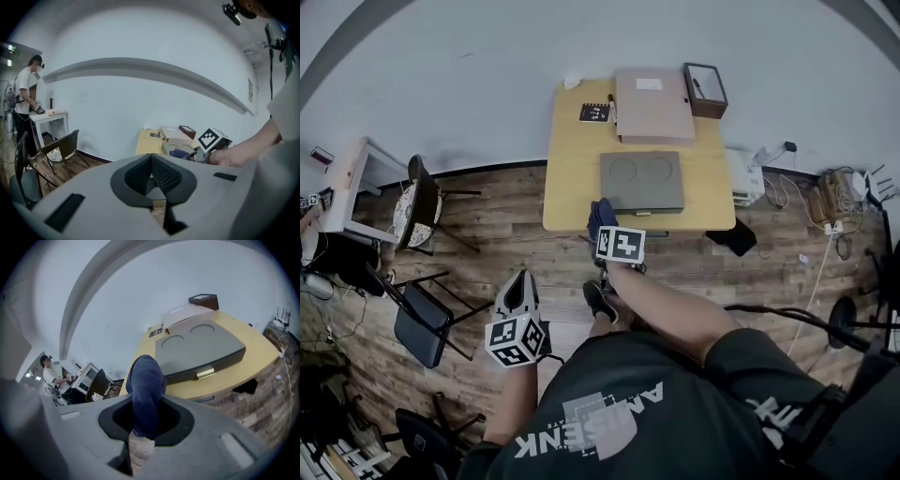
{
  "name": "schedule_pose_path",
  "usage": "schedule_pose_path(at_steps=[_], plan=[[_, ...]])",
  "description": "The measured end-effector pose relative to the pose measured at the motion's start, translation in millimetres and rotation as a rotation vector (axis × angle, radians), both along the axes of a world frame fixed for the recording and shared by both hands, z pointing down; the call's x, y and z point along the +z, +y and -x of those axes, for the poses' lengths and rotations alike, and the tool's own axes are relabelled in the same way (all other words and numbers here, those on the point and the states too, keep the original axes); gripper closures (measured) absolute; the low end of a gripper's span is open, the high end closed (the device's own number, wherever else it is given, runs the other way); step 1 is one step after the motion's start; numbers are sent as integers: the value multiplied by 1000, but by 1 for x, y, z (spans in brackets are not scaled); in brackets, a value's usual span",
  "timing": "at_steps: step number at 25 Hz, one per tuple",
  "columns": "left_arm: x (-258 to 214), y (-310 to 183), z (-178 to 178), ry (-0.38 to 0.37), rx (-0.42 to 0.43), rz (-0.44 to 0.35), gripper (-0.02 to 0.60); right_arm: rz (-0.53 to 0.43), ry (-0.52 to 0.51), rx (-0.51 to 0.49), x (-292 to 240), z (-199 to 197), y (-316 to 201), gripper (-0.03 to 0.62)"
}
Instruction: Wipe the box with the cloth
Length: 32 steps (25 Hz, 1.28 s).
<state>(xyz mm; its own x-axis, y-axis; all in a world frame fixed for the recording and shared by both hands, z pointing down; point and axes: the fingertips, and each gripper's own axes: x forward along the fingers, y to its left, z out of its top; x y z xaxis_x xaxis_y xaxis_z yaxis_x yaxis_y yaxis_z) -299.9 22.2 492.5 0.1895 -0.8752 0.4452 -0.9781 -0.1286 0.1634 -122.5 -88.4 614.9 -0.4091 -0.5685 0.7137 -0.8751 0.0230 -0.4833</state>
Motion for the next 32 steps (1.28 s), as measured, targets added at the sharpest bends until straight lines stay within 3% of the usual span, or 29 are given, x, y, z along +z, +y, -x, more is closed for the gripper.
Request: schedule_pose_path(at_steps=[7, 11, 15, 20, 24, 30, 32], plan=[[-23, -16, -48, -12, 103, -45, 580, -164, 48, -128, -49, -52, -2, 519], [-39, -18, -83, -22, 211, -66, 580, -276, 134, -211, -75, -92, 6, 519], [-61, -28, -97, -44, 243, -91, 580, -402, 216, -270, -104, -126, 7, 519], [-84, -37, -93, -25, 273, -136, 580, -534, 260, -242, -153, -149, 16, 519], [-115, -48, -83, -15, 314, -206, 580, -621, 328, -165, -201, -162, 22, 519], [-157, -60, -46, -8, 354, -259, 580, -641, 227, -147, -238, -133, 36, 519], [-169, -67, -37, -3, 357, -264, 580, -666, 250, -136, -249, -127, 37, 519]])
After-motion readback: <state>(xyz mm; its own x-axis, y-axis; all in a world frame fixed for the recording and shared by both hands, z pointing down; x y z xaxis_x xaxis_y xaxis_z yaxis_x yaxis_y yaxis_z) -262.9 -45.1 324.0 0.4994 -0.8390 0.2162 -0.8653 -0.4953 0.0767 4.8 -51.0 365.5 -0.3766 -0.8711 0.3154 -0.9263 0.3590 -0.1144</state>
